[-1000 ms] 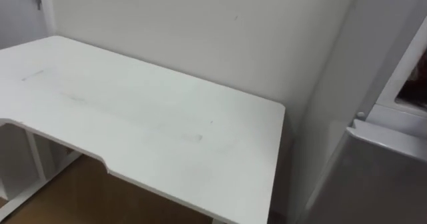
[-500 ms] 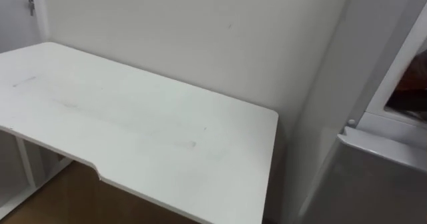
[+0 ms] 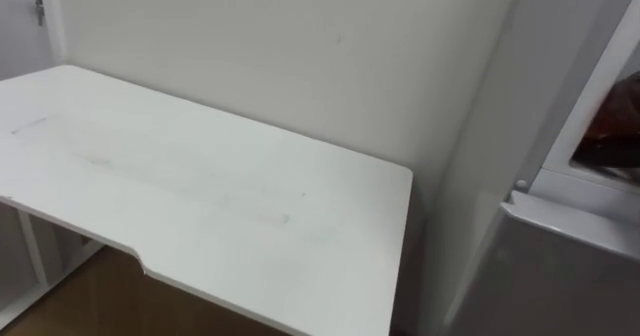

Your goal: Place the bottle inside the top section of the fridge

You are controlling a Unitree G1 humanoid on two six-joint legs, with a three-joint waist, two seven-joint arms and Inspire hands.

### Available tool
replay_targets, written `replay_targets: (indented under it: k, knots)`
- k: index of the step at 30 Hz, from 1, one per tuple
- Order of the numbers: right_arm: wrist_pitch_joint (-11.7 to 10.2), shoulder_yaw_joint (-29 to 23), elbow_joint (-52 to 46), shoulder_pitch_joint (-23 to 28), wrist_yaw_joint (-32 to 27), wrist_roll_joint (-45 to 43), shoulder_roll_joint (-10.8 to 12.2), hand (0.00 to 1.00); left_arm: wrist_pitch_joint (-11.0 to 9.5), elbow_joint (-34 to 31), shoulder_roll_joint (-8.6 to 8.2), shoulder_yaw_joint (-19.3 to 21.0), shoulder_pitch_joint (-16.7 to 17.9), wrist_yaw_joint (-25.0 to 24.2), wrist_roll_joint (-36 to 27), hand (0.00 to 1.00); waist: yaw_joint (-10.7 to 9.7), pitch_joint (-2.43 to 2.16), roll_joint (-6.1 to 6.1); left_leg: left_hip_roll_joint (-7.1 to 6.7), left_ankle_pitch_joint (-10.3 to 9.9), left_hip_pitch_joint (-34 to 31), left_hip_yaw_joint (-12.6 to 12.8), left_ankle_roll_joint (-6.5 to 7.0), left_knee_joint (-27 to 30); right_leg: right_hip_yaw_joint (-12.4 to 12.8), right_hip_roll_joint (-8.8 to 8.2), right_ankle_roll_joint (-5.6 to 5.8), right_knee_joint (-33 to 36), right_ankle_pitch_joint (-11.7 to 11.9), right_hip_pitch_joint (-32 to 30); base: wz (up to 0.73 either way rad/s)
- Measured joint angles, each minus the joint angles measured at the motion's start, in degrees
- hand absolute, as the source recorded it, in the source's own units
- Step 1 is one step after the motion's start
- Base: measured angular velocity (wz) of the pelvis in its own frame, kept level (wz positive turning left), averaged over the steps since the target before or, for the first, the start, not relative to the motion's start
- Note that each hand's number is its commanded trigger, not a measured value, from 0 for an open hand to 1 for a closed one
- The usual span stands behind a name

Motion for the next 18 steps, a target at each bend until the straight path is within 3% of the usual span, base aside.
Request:
replay_targets:
  k: [7, 10, 18]
  knots:
    - [0.0, -7.8, 3.4, 2.5, 10.8, 16.0, -0.4, 0.00, 1.3, 0.5, -0.02, 0.2, 0.3, -1.5, 0.0, 0.00, 0.4, 0.17, 0.38, 0.02, -0.4, 0.9, 0.6, -0.05, -0.3, 0.7, 0.09, 0.31, -0.3, -0.3, 0.6, -0.04]
    - [0.0, -8.2, 3.1, 2.4, 13.7, 19.1, -0.4, 0.00, 1.3, 1.1, -0.05, 0.0, 0.3, -1.8, -0.1, 0.00, 0.4, 0.61, 1.02, 0.09, -0.4, 1.7, 1.3, -0.05, -0.8, 1.1, -0.01, 0.31, -0.3, -0.3, 1.0, -0.11]
    - [-0.1, -7.7, 3.7, 2.5, 17.6, 21.5, -0.4, 0.00, 1.5, 2.9, -0.04, -0.1, 0.3, -2.1, -0.1, 0.00, 0.5, 0.63, 1.10, 0.29, -0.5, 3.0, 2.4, -0.09, -1.6, 1.9, -0.09, 0.35, -0.4, -0.4, 1.2, -0.07]
